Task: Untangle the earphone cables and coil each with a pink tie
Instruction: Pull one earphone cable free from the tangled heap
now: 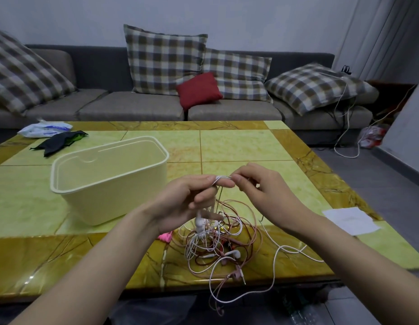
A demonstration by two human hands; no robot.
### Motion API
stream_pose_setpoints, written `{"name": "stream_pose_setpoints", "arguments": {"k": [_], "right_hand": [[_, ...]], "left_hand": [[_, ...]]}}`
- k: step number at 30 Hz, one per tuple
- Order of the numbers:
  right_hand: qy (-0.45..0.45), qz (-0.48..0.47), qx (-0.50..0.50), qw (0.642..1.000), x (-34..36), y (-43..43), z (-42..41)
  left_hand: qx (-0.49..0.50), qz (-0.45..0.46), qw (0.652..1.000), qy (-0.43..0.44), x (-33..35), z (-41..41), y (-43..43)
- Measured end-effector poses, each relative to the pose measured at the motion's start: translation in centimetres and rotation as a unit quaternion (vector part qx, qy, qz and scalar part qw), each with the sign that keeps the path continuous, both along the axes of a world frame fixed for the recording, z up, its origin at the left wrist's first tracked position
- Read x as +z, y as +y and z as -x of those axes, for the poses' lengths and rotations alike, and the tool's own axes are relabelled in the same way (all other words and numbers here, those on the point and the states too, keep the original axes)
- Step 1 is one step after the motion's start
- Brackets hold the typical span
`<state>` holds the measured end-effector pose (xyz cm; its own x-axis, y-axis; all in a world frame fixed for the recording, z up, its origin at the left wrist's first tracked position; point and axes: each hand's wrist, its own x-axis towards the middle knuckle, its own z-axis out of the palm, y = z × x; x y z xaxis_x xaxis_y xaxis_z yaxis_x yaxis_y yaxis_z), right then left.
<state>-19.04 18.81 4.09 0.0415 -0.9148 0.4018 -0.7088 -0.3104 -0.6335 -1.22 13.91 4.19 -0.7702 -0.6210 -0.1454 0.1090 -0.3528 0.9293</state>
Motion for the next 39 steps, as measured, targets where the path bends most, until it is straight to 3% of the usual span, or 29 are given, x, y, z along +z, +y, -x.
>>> {"name": "stream_pose_setpoints", "arguments": {"k": [4,9,18,24,28,31,34,39], "right_hand": [[-0.127,-0.071,-0.014,0.989,-1.3,-0.2,-0.6],[-0.288,-0.16,-0.004,0.944,-2.2,0.0,-2.0],[-0.404,-0.252,0.022,0.879,-3.0,-0.4,-1.2],[-0.329,-0.255,0.012,0.909,-4.1,0.3,-1.7],[-0.219,-0.223,0.005,0.95,-4.4,0.9,-2.3],[-0.18,-0.208,0.002,0.962,-4.3,1.2,-2.1],[-0.131,-0.2,0.0,0.971,-3.7,1.4,-1.7],[-0.054,-0.164,0.008,0.985,-1.2,1.6,-1.2]], "left_hand": [[-0.001,-0.076,0.99,0.117,0.0,0.7,-0.1],[0.056,-0.115,0.979,0.159,-0.3,1.5,-0.1],[0.086,-0.174,0.962,0.193,-0.9,1.9,-0.4],[0.104,-0.165,0.956,0.221,-0.6,2.1,-0.9],[0.156,-0.085,0.968,0.175,-0.5,2.3,-0.9],[0.175,0.075,0.98,0.064,-0.7,1.7,-1.3],[0.158,0.229,0.956,-0.098,-1.0,1.0,-1.4],[0.054,0.31,0.925,-0.215,-1.5,0.7,-0.9]]}}
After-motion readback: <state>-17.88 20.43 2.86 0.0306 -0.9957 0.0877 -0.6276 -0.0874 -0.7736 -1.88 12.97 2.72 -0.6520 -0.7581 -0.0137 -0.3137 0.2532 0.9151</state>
